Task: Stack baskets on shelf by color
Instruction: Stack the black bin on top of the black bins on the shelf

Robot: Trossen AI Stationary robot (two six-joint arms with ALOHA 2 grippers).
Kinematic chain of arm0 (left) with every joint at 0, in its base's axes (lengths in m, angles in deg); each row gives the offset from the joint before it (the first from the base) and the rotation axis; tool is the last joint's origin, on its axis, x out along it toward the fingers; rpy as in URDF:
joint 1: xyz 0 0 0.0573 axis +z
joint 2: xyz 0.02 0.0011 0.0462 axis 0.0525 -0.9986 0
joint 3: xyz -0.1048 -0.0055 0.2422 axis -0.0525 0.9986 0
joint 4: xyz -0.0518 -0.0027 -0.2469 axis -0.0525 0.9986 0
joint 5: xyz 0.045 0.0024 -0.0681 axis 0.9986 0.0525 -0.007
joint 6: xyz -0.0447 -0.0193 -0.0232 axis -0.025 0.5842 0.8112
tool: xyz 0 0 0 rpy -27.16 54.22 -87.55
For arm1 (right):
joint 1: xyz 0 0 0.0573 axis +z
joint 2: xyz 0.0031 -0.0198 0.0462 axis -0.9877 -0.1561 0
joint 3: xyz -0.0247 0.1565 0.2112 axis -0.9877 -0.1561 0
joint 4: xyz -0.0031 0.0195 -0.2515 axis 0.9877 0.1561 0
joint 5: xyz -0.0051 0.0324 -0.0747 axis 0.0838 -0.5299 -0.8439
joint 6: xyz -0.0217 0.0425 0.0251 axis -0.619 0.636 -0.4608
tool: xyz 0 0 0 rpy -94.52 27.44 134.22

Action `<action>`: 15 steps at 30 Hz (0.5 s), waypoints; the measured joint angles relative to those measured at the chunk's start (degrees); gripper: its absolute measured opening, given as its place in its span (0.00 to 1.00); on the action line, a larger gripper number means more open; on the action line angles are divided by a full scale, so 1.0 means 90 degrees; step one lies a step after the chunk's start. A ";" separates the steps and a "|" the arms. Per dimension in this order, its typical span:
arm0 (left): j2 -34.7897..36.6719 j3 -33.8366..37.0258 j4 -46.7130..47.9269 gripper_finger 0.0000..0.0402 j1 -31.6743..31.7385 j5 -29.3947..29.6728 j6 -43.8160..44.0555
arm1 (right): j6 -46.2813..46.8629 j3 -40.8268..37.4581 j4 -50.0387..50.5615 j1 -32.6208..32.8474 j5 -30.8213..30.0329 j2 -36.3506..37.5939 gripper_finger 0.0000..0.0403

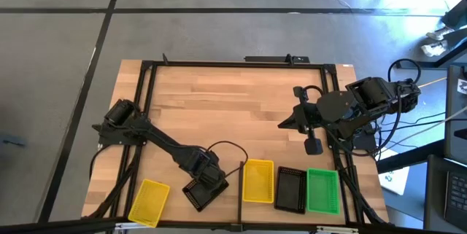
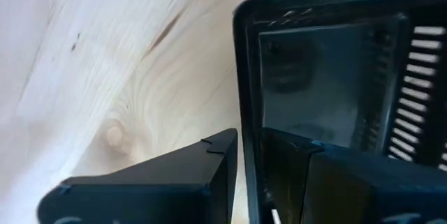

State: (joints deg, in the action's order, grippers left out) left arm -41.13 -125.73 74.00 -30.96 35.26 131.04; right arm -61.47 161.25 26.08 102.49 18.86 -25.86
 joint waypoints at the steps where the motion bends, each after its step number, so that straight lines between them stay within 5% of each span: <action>1: 0.0000 0.0000 0.0002 0.14 0.0001 0.0025 -0.0082 | 0.0000 0.0000 0.0002 0.0000 0.0000 0.0000 0.00; 8: 0.0000 0.0000 -0.0001 0.02 0.0057 -0.0001 -0.0241 | -0.0001 0.0000 0.0000 0.0000 -0.0001 0.0000 0.00; 15: 0.0403 0.0002 0.0440 0.01 0.0144 0.0060 -0.0265 | -0.0024 0.0000 0.0000 0.0000 -0.0246 0.0000 0.00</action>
State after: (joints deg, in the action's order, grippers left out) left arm -37.50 -125.71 77.96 -29.66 35.80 128.66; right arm -61.69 161.25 26.08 102.49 16.65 -25.86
